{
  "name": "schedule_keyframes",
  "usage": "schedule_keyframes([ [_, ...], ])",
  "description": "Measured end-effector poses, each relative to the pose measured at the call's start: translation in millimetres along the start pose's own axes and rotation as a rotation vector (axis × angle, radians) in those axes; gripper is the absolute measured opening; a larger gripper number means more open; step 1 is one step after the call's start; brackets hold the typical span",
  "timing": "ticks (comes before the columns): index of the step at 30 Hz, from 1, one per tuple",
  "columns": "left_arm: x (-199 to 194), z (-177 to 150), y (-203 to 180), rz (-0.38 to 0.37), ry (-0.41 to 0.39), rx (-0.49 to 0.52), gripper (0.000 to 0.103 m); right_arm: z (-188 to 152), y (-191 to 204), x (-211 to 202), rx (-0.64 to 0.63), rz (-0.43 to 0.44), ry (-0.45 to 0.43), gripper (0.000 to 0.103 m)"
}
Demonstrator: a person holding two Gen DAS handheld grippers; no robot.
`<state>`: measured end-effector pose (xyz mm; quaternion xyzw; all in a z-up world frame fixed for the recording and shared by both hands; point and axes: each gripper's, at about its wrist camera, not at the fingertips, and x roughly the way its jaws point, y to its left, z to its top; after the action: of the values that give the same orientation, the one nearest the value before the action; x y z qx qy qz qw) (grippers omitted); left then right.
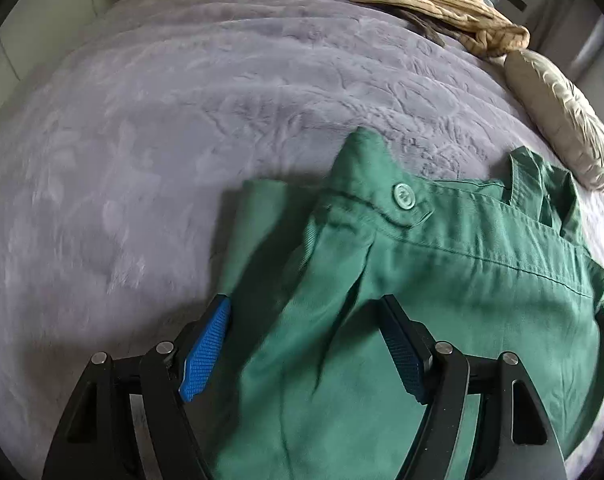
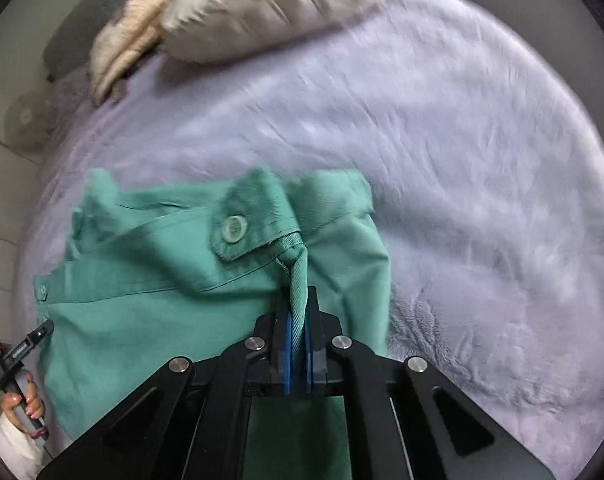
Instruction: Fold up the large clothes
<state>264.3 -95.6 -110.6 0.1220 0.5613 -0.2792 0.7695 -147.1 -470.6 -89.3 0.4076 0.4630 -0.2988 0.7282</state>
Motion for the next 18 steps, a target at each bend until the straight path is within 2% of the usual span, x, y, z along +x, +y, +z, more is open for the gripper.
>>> schedule_keyframes([
  [2,-8,-4,5,-0.002,0.004,0.026,0.076,-2,-1,-3,0.011,0.0,-0.019,0.007],
  [3,-14,-9,8,-0.007,0.005,0.049,0.076,-4,-1,-7,0.021,-0.003,-0.022,0.014],
  [6,-27,-23,21,-0.047,0.036,0.072,0.076,-17,4,-32,0.038,-0.052,-0.052,0.023],
  [7,-30,-28,24,-0.066,0.051,0.071,0.076,-24,8,-43,0.03,-0.044,-0.073,0.026],
  [8,-33,-34,28,-0.092,0.073,0.069,0.076,-36,17,-57,0.015,-0.013,-0.096,0.036],
  [9,-35,-41,32,-0.112,0.092,0.068,0.076,-47,25,-65,0.004,0.012,-0.105,0.054],
  [10,-36,-49,35,-0.13,0.114,0.07,0.076,-61,36,-75,-0.007,0.061,-0.105,0.063],
  [11,-37,-56,37,-0.143,0.132,0.075,0.076,-76,47,-81,-0.021,0.135,-0.09,0.068],
  [14,-37,-76,42,-0.172,0.172,0.092,0.076,-118,82,-79,-0.034,0.355,0.029,0.068],
  [15,-37,-82,43,-0.182,0.181,0.093,0.076,-139,98,-71,-0.023,0.45,0.102,0.068],
  [18,-38,-92,46,-0.234,0.201,0.078,0.076,-187,129,-38,0.039,0.581,0.278,0.069],
])
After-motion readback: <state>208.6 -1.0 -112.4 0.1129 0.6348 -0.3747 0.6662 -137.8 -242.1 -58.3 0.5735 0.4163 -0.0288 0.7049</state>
